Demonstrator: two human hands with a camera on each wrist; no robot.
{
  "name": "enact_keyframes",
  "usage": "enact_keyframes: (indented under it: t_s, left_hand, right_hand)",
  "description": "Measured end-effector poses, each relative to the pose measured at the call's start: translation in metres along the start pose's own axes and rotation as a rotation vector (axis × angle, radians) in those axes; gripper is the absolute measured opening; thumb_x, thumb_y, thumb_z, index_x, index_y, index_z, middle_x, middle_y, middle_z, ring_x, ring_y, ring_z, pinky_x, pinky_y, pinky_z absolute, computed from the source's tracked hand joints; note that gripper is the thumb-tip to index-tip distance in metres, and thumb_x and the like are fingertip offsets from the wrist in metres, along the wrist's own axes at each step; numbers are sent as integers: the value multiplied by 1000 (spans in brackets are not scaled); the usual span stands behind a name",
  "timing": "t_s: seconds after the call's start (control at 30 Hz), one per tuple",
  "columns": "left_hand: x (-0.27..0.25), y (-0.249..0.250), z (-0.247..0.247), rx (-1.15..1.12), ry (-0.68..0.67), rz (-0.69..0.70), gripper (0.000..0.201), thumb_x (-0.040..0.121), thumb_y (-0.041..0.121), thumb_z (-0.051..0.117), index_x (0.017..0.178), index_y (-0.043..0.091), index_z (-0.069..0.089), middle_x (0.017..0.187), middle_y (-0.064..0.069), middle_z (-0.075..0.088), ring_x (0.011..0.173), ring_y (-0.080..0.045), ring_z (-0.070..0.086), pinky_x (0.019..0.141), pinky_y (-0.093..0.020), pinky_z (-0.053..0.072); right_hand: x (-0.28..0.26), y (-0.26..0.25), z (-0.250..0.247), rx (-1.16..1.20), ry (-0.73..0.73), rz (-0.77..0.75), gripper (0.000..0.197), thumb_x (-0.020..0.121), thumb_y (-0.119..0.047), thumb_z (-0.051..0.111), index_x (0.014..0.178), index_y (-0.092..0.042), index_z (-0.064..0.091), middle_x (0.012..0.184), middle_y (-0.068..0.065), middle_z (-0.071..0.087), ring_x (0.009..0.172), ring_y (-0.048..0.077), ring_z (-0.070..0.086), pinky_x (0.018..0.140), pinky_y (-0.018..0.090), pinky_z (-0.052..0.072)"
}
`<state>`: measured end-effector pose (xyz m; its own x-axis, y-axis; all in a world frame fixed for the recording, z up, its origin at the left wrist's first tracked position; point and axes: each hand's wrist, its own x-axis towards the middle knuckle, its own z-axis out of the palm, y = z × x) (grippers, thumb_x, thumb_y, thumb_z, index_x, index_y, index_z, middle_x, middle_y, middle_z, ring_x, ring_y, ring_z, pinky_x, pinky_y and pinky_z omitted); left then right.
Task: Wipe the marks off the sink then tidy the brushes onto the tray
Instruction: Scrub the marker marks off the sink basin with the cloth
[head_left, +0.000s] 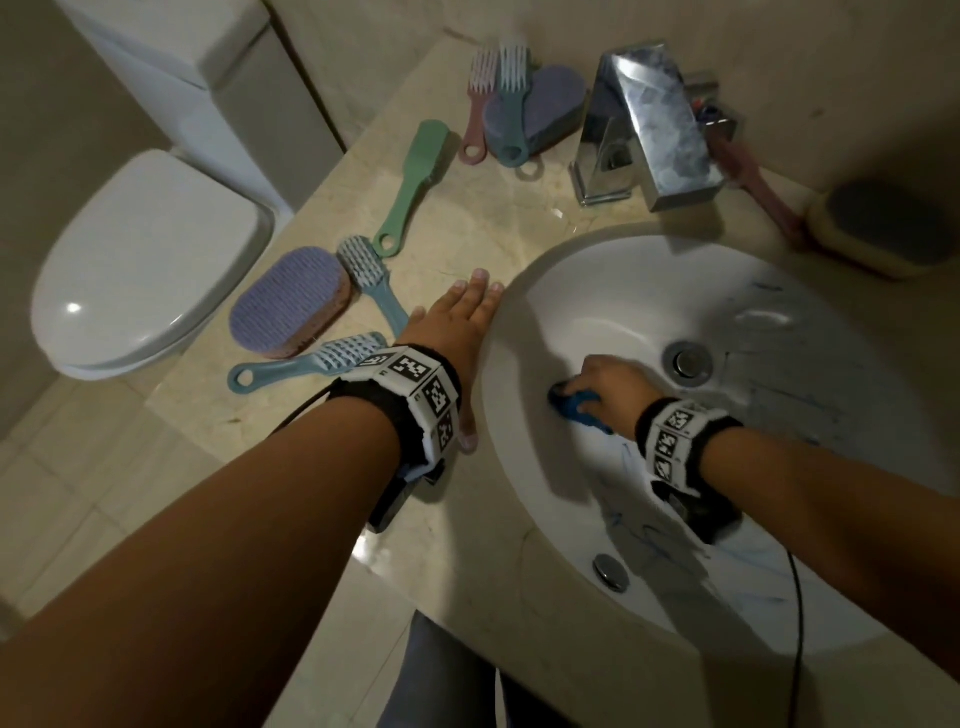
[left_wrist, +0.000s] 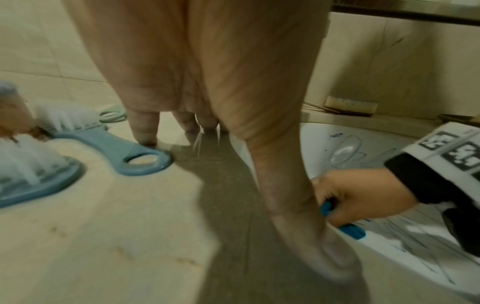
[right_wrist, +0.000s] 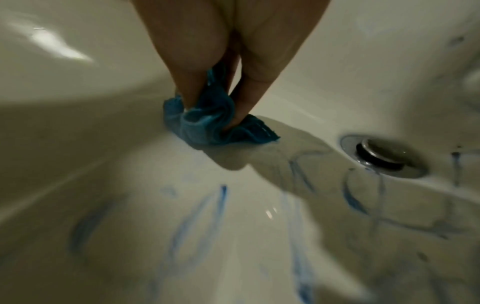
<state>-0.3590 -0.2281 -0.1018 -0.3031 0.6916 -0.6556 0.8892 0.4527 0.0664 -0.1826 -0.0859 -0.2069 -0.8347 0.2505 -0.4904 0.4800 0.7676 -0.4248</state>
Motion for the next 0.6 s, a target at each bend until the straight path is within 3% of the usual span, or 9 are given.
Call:
enact_keyframes:
  t_s: [0.07,0.17,0.23,0.3,0.4,0.47,0.6]
  left_hand:
    - [1,-1,1,0,2,6,167,31,44,93,145,15,-25,154,-3,-29,145,-22,-17,119,-46,11]
    - [3,-3,2,-4,13,12,168,30,44,94,145,16,-25,154,-3,-29,145,-22,-17,119,-46,12]
    - [3,-2,2,-10,12,10,167,30,43,94,145,16,-25,154,-2,-28,145,-22,-16,120,-45,12]
    - [3,-3,3,-11,18,13,167,30,42,94,145,17,-24,154,-2,-28,145,-22,-16,120,-45,11]
    - [4,-4,4,-14,23,16,167,30,43,94,145,17,-24,154,-2,-29,145,-22,-16,120,-46,11]
    - [4,-4,4,-4,19,18,168,29,45,94,145,17,-24,154,-3,-29,145,-22,-16,120,-45,11]
    - [3,-4,2,-4,20,21,169,27,45,94,146,16,-24,154,-3,-29,145,-22,-16,119,-46,11]
  right_hand:
    - [0,-11,1,-60,-19,5,40,85,-5,55,123,-19,60,120,12,53,112,30,51,89,26,35]
    - [-38,-24,12,-22,-261,-184,43,79,1,56,119,-13,61,118,15,54,109,28,51,89,26,35]
    - [-56,-24,11,-45,-352,-227,39,78,1,56,114,-10,64,110,16,56,103,27,53,86,26,35]
    - [-47,-14,8,-20,-268,-198,34,79,0,58,111,-11,65,106,17,56,100,28,54,87,27,39]
    - [-25,-7,5,5,-135,-94,34,83,-1,58,114,-12,64,111,15,54,103,30,53,85,24,35]
    - [-24,-13,8,16,-147,-100,36,82,0,57,115,-12,64,112,14,55,104,30,53,84,23,35]
    - [-59,-18,19,8,-325,-195,37,79,-4,60,114,-17,66,108,12,58,102,27,54,87,26,38]
